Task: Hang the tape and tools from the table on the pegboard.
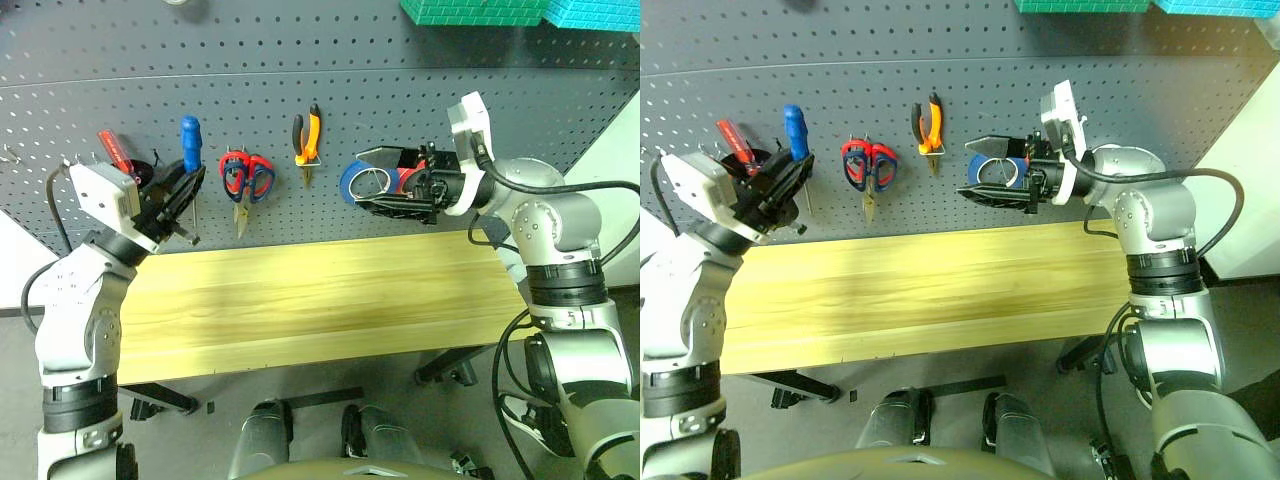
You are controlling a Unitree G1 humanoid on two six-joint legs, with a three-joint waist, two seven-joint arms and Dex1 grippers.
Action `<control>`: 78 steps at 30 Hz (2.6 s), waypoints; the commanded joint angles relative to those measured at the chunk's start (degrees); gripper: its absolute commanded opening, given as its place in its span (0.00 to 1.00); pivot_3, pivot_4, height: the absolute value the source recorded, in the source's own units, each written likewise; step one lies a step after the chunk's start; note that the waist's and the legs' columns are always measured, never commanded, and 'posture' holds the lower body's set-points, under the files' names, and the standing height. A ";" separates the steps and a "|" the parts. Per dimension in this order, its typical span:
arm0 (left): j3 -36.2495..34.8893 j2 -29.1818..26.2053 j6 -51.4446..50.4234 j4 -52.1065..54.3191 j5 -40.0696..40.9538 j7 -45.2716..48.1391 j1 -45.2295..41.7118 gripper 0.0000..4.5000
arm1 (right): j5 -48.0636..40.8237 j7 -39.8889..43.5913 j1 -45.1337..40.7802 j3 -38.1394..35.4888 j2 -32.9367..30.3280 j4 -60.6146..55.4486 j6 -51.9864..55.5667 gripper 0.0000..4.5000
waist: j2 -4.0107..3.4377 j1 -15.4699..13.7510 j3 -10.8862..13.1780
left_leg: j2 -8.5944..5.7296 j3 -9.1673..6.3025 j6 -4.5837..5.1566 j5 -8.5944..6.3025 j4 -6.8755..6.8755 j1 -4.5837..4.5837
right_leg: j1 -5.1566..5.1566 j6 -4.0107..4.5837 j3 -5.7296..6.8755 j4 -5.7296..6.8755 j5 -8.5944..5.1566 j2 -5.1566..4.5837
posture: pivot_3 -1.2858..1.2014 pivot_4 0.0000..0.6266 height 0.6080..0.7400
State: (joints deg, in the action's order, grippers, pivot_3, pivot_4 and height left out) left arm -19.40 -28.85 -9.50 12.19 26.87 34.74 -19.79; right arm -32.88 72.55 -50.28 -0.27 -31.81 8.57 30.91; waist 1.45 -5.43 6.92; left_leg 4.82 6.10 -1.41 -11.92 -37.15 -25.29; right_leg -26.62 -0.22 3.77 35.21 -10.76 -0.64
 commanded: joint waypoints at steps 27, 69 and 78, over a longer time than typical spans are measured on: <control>-4.16 -6.40 22.93 -38.66 -9.45 -10.34 -20.98 0.11 | 0.59 -1.89 1.80 -0.20 -1.95 -5.75 1.11 1.00 | -0.01 -0.20 -0.83 | 0.00 0.05 0.02 0.02 -0.10 0.18 | 0.12 0.18 -0.02 0.29 0.12 0.00 | 0.59 0.05 1.00; -6.34 -8.34 17.20 -19.10 4.15 15.90 8.03 1.00 | -4.62 -6.86 13.55 -4.10 -8.00 -17.62 8.45 1.00 | -0.27 0.02 -1.12 | 0.02 0.22 -0.18 -0.12 0.05 0.76 | 0.41 0.32 -0.22 0.40 -0.39 -0.13 | 0.57 0.11 1.00; -6.23 -7.67 17.42 -20.63 7.67 24.79 10.01 1.00 | -5.05 -8.87 17.47 -3.84 -8.29 -20.79 9.15 1.00 | -0.28 0.42 -1.10 | 0.04 0.21 -0.17 -0.13 0.15 0.75 | 0.40 0.32 -0.22 0.27 -0.40 -0.12 | 0.56 0.12 1.00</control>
State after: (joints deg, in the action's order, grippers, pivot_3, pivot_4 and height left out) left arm -25.01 -35.74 6.92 -8.52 33.28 57.39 -10.26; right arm -37.12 63.58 -32.56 -2.75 -39.33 -10.82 40.81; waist 1.16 -5.01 5.82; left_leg 4.85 6.32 -1.58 -12.04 -36.99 -24.53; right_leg -26.22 0.10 3.55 35.47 -11.16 -0.76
